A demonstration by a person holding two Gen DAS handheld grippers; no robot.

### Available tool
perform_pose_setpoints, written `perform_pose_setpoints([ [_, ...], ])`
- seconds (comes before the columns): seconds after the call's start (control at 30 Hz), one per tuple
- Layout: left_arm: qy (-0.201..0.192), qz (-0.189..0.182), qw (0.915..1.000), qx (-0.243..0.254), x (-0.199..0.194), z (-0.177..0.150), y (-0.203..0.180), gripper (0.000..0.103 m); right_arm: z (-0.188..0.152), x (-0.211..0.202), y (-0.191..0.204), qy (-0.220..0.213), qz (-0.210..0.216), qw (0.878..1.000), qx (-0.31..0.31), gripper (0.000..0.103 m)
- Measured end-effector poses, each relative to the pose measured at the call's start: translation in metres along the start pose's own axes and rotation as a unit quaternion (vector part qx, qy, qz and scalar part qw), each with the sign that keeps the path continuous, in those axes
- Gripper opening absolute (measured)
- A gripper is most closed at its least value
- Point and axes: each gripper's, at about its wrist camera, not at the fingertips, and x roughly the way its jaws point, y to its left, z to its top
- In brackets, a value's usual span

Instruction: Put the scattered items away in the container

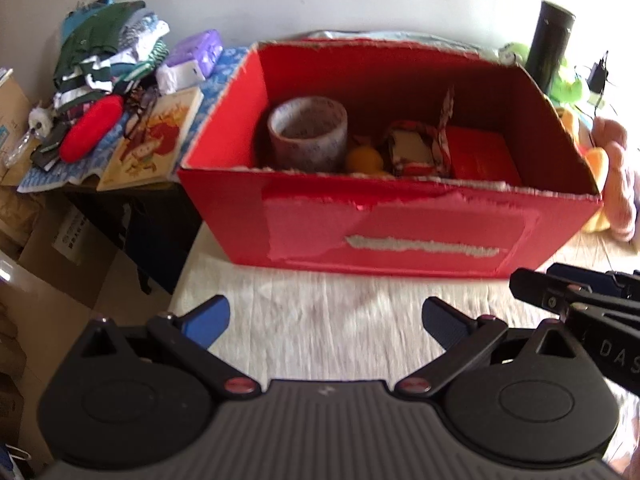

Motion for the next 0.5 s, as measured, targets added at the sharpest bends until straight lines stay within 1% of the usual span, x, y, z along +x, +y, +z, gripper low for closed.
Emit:
perform_pose_setpoints([
  [0.17, 0.009, -0.011, 0.9997, 0.018, 0.008, 0.002, -0.006, 0.102, -0.01, 0.005, -0.007, 0.016, -0.034, 0.999, 0.027, 0.037],
  [0.33, 0.016, -0.015, 0.9984, 0.053, 0.013, 0.007, -0.012, 0.102, -0.01, 0.003, -0.012, 0.007, -0.07, 0.996, 0.058, 0.037],
  [0.4, 0.018, -0.019, 0.9977, 0.062, 0.014, 0.01, -0.012, 0.102, -0.009, 0.005, -0.014, 0.007, -0.074, 0.994, 0.076, 0.037],
  [0.5, 0.021, -0.023, 0.9968, 0.074, 0.016, 0.014, -0.012, 0.102, -0.007, 0.005, -0.013, 0.004, -0.081, 0.993, 0.084, 0.037],
])
